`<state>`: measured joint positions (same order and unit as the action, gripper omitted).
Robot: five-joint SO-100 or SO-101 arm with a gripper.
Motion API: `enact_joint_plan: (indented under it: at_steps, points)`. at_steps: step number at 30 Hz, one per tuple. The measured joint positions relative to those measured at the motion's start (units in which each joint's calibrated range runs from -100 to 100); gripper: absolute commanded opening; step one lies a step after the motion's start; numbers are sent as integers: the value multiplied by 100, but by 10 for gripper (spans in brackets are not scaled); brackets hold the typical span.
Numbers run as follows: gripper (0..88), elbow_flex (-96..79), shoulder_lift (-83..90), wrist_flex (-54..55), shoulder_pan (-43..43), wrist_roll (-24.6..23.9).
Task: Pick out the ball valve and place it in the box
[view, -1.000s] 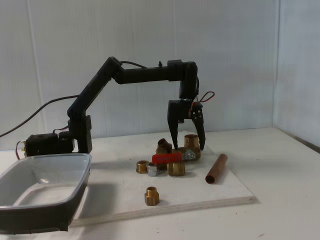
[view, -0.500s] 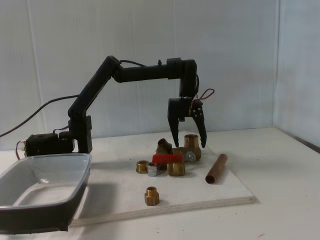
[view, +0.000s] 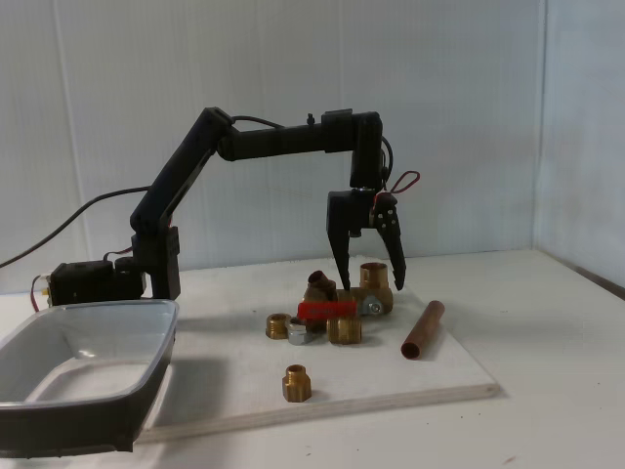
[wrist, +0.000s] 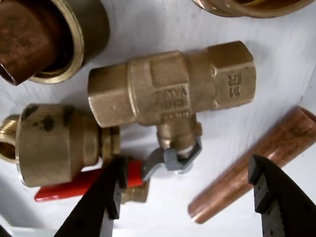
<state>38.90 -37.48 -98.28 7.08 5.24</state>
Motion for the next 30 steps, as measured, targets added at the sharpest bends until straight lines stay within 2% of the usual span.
enact_joint_plan:
  at_steps: [12, 30]
  points:
    - [261, -617, 0, 60, -119, 67]
    - [259, -663, 0, 215, -52, 217]
